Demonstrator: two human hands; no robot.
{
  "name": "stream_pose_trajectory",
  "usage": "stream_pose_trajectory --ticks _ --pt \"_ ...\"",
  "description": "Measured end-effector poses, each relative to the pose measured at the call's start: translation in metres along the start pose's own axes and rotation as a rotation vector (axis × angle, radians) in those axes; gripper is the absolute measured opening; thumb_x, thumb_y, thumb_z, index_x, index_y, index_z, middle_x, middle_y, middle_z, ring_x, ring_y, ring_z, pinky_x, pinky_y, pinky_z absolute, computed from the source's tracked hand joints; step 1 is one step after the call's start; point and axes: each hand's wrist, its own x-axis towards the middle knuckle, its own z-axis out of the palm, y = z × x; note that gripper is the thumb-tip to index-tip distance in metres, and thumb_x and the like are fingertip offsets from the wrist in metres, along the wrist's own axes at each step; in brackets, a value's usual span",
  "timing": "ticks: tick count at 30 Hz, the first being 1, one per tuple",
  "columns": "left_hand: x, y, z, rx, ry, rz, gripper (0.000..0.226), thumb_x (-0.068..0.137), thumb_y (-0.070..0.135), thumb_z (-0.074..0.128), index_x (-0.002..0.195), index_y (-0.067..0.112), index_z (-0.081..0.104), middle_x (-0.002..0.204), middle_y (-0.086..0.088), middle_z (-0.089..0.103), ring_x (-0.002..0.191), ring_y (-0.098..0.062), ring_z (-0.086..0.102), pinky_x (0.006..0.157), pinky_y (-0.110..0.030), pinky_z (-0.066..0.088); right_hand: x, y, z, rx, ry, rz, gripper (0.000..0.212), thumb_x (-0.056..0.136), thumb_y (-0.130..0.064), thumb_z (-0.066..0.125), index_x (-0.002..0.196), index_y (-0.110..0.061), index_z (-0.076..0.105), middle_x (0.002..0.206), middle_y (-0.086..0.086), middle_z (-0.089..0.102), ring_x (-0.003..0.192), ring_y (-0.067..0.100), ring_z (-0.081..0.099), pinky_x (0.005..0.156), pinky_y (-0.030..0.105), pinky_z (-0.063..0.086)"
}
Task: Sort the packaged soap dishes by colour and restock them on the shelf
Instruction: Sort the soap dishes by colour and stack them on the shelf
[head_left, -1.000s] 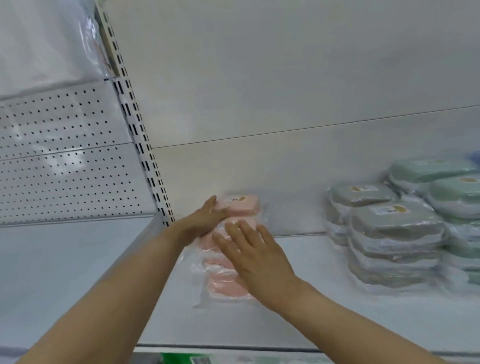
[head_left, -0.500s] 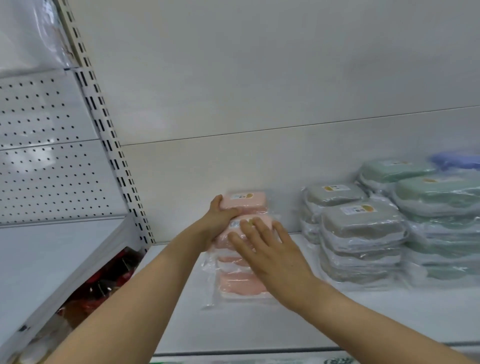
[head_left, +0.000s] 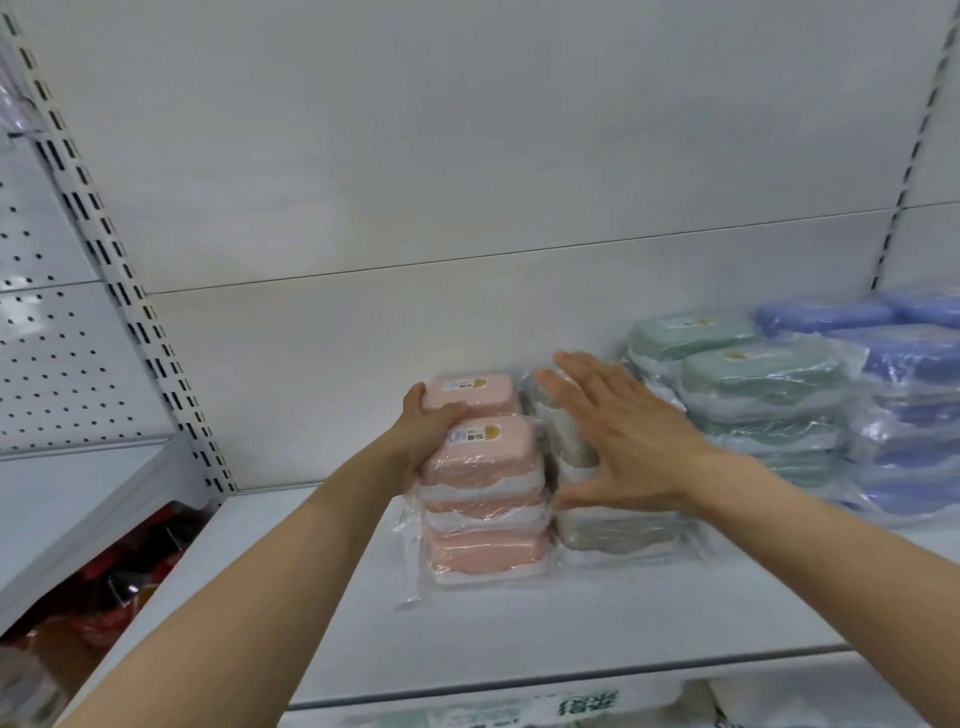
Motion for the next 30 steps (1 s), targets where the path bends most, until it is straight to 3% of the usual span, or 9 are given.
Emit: stream_pose_trajectory --ticks 3,13,15,17,20,24,26,28,30 --pt "0.004 0.000 0.002 0.005 0.011 -0.001 0.075 0.098 0.039 0.056 0.154 0.036 0.006 0.122 -0.002 0.051 0.083 -0.026 0.069 0.064 -0.036 0.060 -0.003 0.019 0.004 -0.018 -0.191 0.065 0.126 0.065 -0.070 0.070 0.153 -0.018 -0.004 0.159 0.005 0.008 0.146 0.022 0.006 0.117 0.030 0.010" --pt "0.002 0.005 0.010 0.031 -0.011 0.005 0.076 0.099 0.040 0.054 0.155 0.032 0.004 0.140 -0.006 0.045 0.081 -0.022 0.067 0.052 -0.028 0.056 0.007 0.024 0.021 0.028 -0.148 0.069 0.112 0.061 -0.067 0.074 0.147 -0.017 0.021 0.146 0.006 0.032 0.134 0.025 0.031 0.111 0.037 0.029" --pt "-0.002 0.007 0.009 0.094 0.004 0.003 0.077 0.098 0.049 0.051 0.156 0.033 0.003 0.149 -0.006 0.038 0.085 -0.019 0.065 0.059 -0.027 0.056 0.008 0.023 0.019 0.030 -0.154 0.063 0.114 0.060 -0.067 0.074 0.148 -0.019 0.019 0.147 0.005 0.032 0.135 0.026 0.031 0.112 0.039 0.029" --pt "-0.007 0.008 0.007 0.149 0.045 0.028 0.083 0.091 0.066 0.046 0.156 0.036 0.004 0.158 -0.006 0.027 0.110 -0.025 0.059 0.085 -0.036 0.055 0.005 0.022 0.016 0.023 -0.146 0.063 0.118 0.061 -0.067 0.073 0.151 -0.022 0.012 0.152 0.004 0.025 0.140 0.025 0.023 0.116 0.042 0.021" --pt "-0.021 0.005 0.001 0.172 0.164 0.086 0.084 0.086 0.079 0.038 0.154 0.042 0.007 0.164 -0.004 0.013 0.146 -0.033 0.024 0.116 -0.056 0.023 -0.013 0.018 0.013 -0.013 -0.056 0.073 0.118 0.065 -0.071 0.069 0.153 -0.025 0.005 0.161 0.003 0.008 0.148 0.022 0.006 0.120 0.050 0.005" --pt "-0.066 -0.026 -0.004 0.032 0.236 0.016 0.091 0.080 0.084 0.038 0.155 0.041 0.008 0.164 0.004 0.011 0.148 -0.030 0.019 0.115 -0.058 0.019 -0.050 0.010 0.030 -0.183 0.107 0.088 0.133 0.048 -0.077 0.074 0.151 -0.013 0.019 0.157 0.016 0.026 0.146 0.032 0.022 0.113 0.065 0.019" --pt "-0.086 -0.044 0.001 -0.050 0.171 -0.107 0.101 0.069 0.090 0.039 0.154 0.039 0.016 0.162 0.002 0.020 0.143 -0.035 0.029 0.110 -0.059 0.030 -0.061 0.009 0.044 -0.235 0.099 0.075 0.144 0.037 -0.073 0.081 0.151 -0.008 0.021 0.157 0.021 0.024 0.146 0.036 0.022 0.107 0.071 0.021" --pt "-0.090 -0.052 0.008 -0.173 0.109 -0.166 0.098 0.068 0.088 0.038 0.149 0.033 0.031 0.152 -0.003 0.039 0.126 -0.037 0.049 0.092 -0.048 0.048 -0.064 0.008 0.053 -0.267 0.075 0.066 0.152 0.032 -0.065 0.087 0.153 -0.008 0.016 0.159 0.021 0.017 0.147 0.037 0.018 0.107 0.072 0.019" --pt "-0.089 -0.047 0.019 -0.242 0.083 -0.146 0.081 0.081 0.081 0.037 0.145 0.030 0.039 0.139 -0.003 0.050 0.114 -0.034 0.056 0.070 -0.037 0.047 -0.060 0.009 0.060 -0.277 0.074 0.073 0.156 0.031 -0.059 0.091 0.154 -0.009 0.009 0.160 0.021 0.014 0.147 0.038 0.016 0.109 0.070 0.018"
